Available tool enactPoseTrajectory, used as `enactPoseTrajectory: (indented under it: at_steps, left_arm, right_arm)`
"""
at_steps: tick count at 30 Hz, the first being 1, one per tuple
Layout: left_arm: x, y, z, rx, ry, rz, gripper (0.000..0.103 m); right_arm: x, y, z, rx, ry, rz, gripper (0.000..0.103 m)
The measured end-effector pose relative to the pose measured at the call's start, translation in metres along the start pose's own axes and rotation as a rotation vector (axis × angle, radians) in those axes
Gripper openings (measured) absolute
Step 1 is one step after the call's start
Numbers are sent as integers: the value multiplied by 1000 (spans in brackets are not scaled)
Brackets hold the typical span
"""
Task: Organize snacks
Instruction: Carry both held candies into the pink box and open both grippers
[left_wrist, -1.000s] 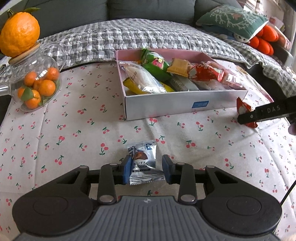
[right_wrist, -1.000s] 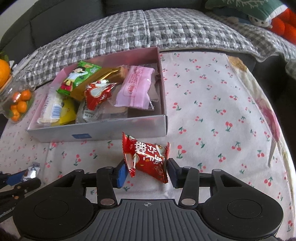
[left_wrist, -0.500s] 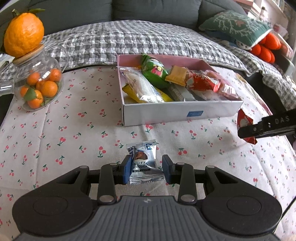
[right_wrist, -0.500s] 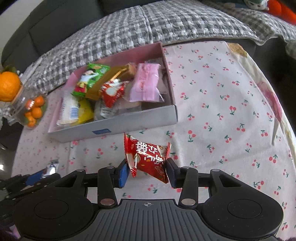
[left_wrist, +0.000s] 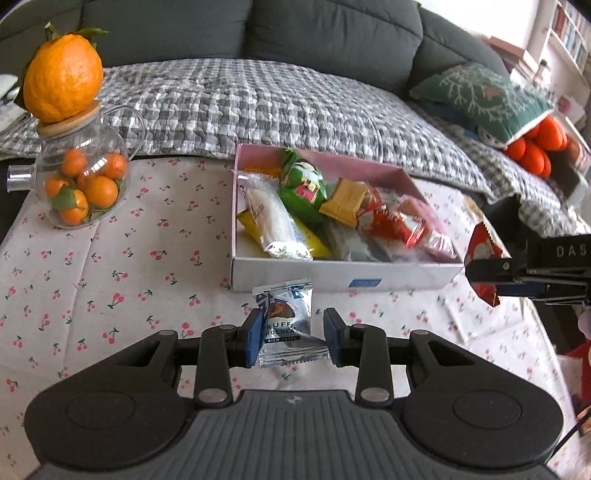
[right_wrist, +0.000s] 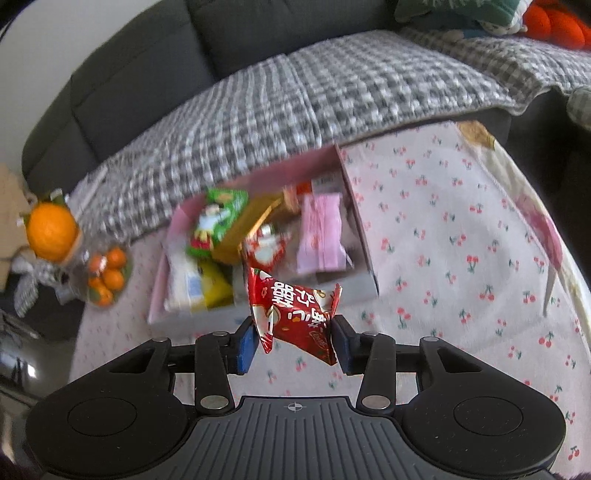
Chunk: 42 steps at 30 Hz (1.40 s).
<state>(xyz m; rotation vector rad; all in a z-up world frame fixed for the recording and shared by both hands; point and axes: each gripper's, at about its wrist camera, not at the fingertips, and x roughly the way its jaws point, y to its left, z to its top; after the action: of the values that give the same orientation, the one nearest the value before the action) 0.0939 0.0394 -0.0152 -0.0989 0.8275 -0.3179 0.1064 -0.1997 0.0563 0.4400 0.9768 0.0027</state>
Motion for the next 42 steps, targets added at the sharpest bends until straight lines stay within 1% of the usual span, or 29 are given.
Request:
enactPoseTrajectory:
  at_steps: [3, 9, 16, 19, 21, 26, 29, 32, 34, 36, 38, 40, 42]
  left_arm:
    - [3, -2, 4, -13, 1, -8, 32]
    - [9, -7, 11, -39, -6, -24, 32]
    - [17, -17, 16, -28, -14, -29, 32]
    - [21, -20, 18, -28, -14, -33, 32]
    - [23, -22, 20, -29, -17, -33, 32]
    - [27, -23, 21, -36, -16, -30, 32]
    - [27, -23, 21, -34, -16, -24, 32]
    - [27, -23, 21, -35, -18, -18, 32]
    - [27, -23, 22, -33, -19, -17, 32]
    - [27, -24, 22, -29, -19, -14, 32]
    - [28, -25, 21, -27, -19, -12, 32]
    - [28, -26, 21, -24, -19, -9, 32]
    - [28, -26, 21, -21, -21, -5, 32]
  right_arm:
    - [1, -1, 15, 38, -35, 10, 42]
    - [17, -8, 46, 68, -90, 11, 42]
    - [38, -27, 79, 117, -155, 42, 42]
    - [50, -30, 89, 130, -158, 78, 42]
    - [60, -29, 93, 135, -149, 84, 42]
    - [77, -20, 100, 91, -162, 50, 43]
    - [85, -21, 102, 91, -160, 45, 43]
    - [89, -24, 101, 106, -170, 53, 47]
    - [91, -26, 100, 111, -174, 61, 60]
    - [92, -27, 101, 116, -155, 75, 67]
    - [90, -25, 101, 107, -146, 89, 67]
    - [85, -22, 100, 85, -140, 86, 70]
    - [78, -19, 99, 70, -133, 79, 70]
